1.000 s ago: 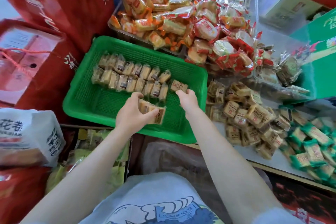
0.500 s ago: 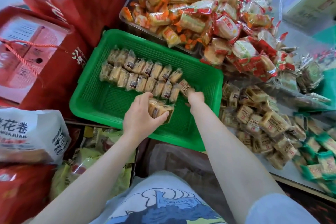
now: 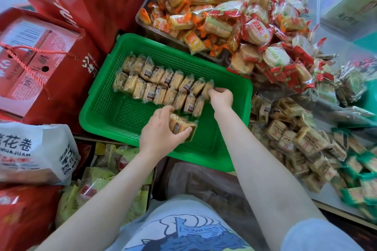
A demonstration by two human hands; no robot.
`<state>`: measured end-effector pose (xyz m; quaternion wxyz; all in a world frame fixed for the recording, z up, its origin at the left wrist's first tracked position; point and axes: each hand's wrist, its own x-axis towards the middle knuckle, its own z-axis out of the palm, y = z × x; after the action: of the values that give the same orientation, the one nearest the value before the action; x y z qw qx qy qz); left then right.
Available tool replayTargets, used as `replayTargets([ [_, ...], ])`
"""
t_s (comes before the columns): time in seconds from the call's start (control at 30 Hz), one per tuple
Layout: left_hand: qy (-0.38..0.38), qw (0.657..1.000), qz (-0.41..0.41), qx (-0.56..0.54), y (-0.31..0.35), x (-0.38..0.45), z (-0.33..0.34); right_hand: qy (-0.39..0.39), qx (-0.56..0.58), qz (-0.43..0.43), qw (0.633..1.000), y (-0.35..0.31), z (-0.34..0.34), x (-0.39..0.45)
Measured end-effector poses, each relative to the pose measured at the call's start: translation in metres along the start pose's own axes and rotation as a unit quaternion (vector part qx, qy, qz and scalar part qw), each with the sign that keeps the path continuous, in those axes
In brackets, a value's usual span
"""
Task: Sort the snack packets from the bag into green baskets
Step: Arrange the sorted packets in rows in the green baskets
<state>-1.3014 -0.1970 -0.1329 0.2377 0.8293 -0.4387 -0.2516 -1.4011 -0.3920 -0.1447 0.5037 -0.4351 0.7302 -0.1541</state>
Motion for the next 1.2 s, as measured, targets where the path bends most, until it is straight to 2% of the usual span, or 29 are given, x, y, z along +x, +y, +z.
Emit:
replayTargets([
  [0.2,-0.004,1.000,0.002,-0.001,0.001,0.000,-0.001,-0.047,-0.036,0.025,0.998,-0.003,0.013,-0.003],
  [0.43,-0.002,1.000,0.015,0.007,-0.001,0.001,0.000,-0.055,-0.057,-0.035,0.996,-0.001,0.017,-0.007],
  [0.7,-0.012,1.000,0.014,-0.004,0.002,0.000,-0.003,-0.109,-0.032,-0.023,0.993,0.014,0.001,-0.007],
  [0.77,-0.028,0.999,-0.001,-0.039,0.005,0.000,-0.007,-0.125,-0.008,0.006,0.992,0.024,-0.005,-0.011],
  [0.83,-0.049,0.991,-0.036,-0.121,0.005,0.001,-0.012,-0.140,0.012,0.032,0.990,0.034,-0.009,-0.015],
  [1.0,-0.079,0.932,-0.132,-0.327,0.008,0.011,-0.011,-0.174,0.050,0.040,0.983,0.046,-0.024,-0.028],
  [1.1,-0.110,0.906,-0.157,-0.377,0.021,0.020,-0.006,-0.237,0.094,0.035,0.966,0.046,-0.041,-0.049],
  [1.2,-0.155,0.898,-0.153,-0.382,0.041,0.031,-0.001,-0.323,0.129,0.009,0.938,0.045,-0.058,-0.067],
])
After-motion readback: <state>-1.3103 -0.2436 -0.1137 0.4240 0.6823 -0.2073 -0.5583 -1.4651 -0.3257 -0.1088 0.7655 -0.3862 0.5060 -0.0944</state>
